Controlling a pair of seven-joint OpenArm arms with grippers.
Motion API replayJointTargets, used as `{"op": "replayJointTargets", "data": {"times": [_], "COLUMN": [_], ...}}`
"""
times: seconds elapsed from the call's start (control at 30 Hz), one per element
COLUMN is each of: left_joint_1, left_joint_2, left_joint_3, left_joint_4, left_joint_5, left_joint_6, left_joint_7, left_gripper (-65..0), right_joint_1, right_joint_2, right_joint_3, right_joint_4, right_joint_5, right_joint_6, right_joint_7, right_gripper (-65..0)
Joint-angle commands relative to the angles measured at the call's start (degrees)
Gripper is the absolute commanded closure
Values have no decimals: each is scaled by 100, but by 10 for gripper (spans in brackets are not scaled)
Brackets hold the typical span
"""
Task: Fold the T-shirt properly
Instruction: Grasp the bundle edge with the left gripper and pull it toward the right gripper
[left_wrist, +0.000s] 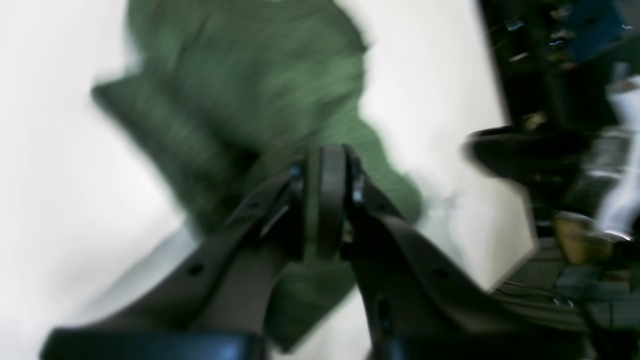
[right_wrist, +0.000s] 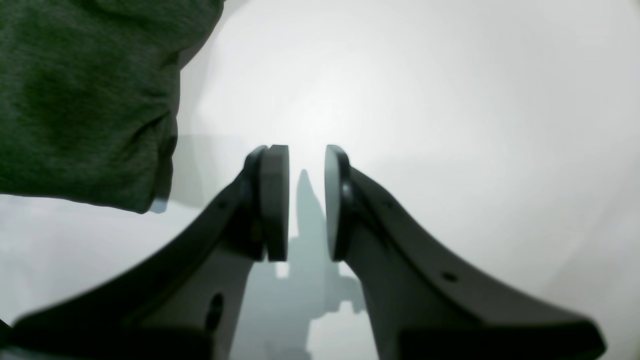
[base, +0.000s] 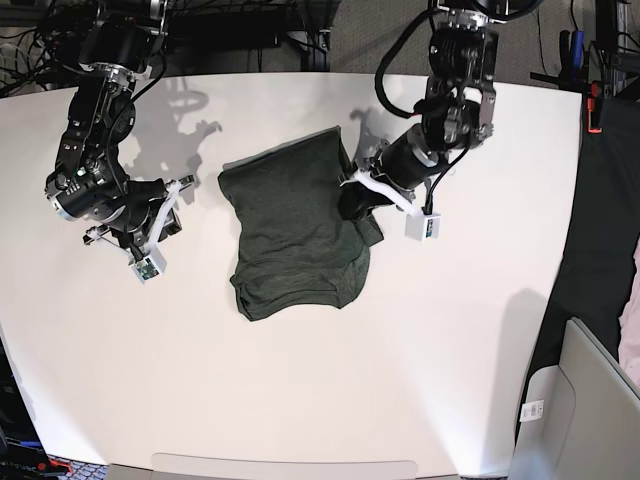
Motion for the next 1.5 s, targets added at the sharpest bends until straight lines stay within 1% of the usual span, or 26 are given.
{"op": "replayJointTargets", "data": {"times": [0.0, 0.07, 0.13, 0.2, 0.27, 0.37, 0.47, 0.63, 0.77, 0.87, 0.9, 0.93, 1.03, 1.13, 1.27, 1.33, 1.37, 1.47], "left_joint_1": [-279, -437, -604, -745, -850, -1044, -1211, -1281, -1325, -1343, -1343, -1343, -1343, -1343, -1343, -1343, -1334, -1308], "left_joint_2": [-8, -8, -17, -17, -17, -17, -17, 1, 10, 10, 10, 10, 18, 18, 18, 18, 18, 18], "left_joint_3": [-11, -11, -11, -11, -11, -11, 24, 51, 253, 534, 613, 666, 719, 701, 684, 684, 684, 675], "left_joint_4": [17, -212, -335, -379, -423, -704, -1021, -1126, -1170, -1135, -1152, -1161, -1179, -1179, -1179, -1179, -1170, -1065], "left_joint_5": [-130, -130, -130, -130, -130, -130, -148, -148, -157, -166, -166, -166, -166, -166, -157, -157, -157, -157], "left_joint_6": [-21, 216, 313, 331, 331, 331, 322, 304, 296, 287, 260, 155, -109, -337, -663, -680, -680, -680], "left_joint_7": [-148, -139, -183, -183, -183, -183, -183, -183, -183, -183, -183, -183, -183, -183, -191, -191, -191, -191], "left_gripper": [-95, -162, -211, -240, -255, -289, -301, -302, -301, -300, -300, -299, -274, -214, -81, -10, 0, -2], "right_joint_1": [107, 89, 89, 81, 81, 81, 81, 81, 81, 98, 98, 98, 98, 89, 89, 89, 89, 89], "right_joint_2": [38, 38, 38, 38, 38, 38, 38, 38, 38, 38, 29, 29, 29, 29, 29, 29, 29, 38], "right_joint_3": [20, 20, 20, 20, 20, 20, 20, 20, 20, 20, 20, 20, 20, 20, 20, 20, 20, 20], "right_joint_4": [96, 96, 96, 96, 96, 96, 96, 96, 96, 96, 96, 96, 96, 96, 96, 96, 96, 96], "right_joint_5": [67, 67, 67, 67, 67, 67, 67, 67, 67, 58, 58, 50, 50, 50, 50, 50, 50, 50], "right_joint_6": [12, 12, 12, 12, 12, 12, 12, 12, 12, 12, 12, 12, 12, 12, 12, 12, 12, 12], "right_joint_7": [94, 94, 94, 94, 94, 85, 85, 85, 85, 85, 85, 85, 85, 85, 85, 85, 85, 85], "right_gripper": [-108, -108, -108, -108, -108, -108, -108, -108, -108, -108, -108, -108, -108, -108, -108, -108, -108, -108]}}
